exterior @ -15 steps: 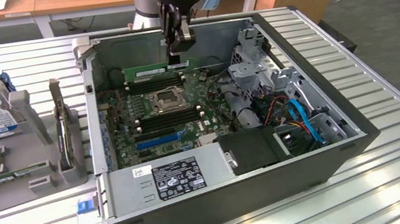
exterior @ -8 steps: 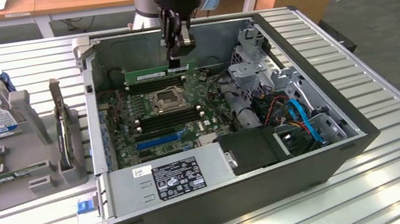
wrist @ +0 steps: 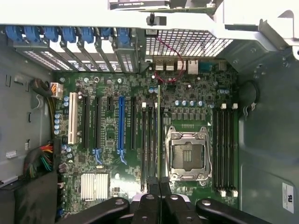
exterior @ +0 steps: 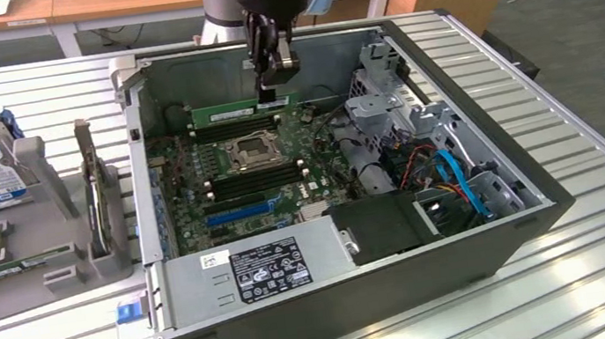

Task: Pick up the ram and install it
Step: 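Pick up the ram and move it above insertion slot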

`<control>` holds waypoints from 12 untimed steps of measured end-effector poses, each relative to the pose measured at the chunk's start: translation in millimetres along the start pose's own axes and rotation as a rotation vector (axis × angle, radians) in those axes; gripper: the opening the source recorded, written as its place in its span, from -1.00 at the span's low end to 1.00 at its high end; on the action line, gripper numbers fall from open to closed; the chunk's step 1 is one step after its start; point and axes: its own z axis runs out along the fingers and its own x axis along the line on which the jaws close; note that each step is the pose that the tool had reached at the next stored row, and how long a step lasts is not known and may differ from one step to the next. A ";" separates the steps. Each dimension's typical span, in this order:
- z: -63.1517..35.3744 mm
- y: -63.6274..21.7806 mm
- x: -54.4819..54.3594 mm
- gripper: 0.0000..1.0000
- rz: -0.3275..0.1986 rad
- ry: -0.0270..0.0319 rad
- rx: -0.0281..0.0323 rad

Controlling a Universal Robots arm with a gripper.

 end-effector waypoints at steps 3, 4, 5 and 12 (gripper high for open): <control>-0.2 -3.6 0.1 -0.77 0.000 0.0000 0.0000; -0.2 -4.9 0.1 -0.77 0.000 0.0000 0.0000; -0.2 -5.9 0.1 -0.77 0.000 0.0000 0.0000; -0.3 -7.1 0.1 -0.77 0.000 0.0000 0.0000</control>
